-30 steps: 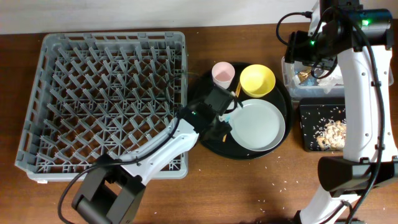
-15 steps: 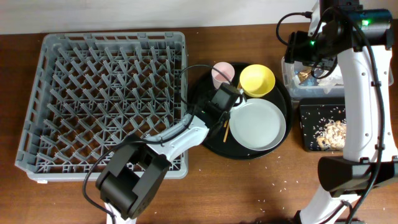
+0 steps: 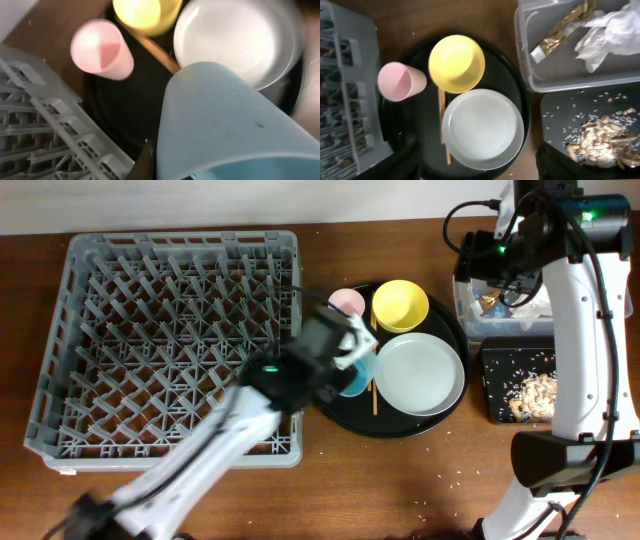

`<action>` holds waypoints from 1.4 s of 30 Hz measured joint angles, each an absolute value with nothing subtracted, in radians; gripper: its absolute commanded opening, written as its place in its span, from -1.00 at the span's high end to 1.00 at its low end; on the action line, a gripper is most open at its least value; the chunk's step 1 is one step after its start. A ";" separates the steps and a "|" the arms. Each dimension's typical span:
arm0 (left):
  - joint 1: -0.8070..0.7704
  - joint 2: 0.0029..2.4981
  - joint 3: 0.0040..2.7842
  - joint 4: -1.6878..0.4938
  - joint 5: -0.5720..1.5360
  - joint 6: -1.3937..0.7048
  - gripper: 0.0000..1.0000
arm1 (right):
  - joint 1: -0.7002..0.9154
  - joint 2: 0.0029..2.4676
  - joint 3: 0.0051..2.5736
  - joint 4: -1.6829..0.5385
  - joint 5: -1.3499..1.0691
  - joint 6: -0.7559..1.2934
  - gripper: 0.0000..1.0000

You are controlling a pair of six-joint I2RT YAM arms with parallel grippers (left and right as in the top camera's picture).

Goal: Sort waste into correct bins and load items into the dishwasher rack

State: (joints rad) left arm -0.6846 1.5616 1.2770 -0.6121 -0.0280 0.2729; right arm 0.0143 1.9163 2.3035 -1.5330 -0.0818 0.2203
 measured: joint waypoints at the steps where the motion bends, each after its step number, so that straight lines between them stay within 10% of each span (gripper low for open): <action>1: -0.642 1.512 1.277 -0.617 0.050 0.250 0.99 | 0.014 1.916 2.302 -1.533 -0.109 0.216 -0.47; 11: -0.130 1.457 1.277 -0.632 1.188 0.159 0.99 | 0.014 1.930 1.805 -1.371 -1.198 -0.482 -0.55; 18: -0.122 1.578 1.277 -0.605 1.344 0.159 0.99 | 0.027 1.931 1.732 -1.390 -1.432 -0.743 -0.98; 42: -0.116 1.646 1.277 -0.569 1.462 0.155 0.99 | 0.091 1.931 1.731 -1.342 -1.491 -0.848 -0.97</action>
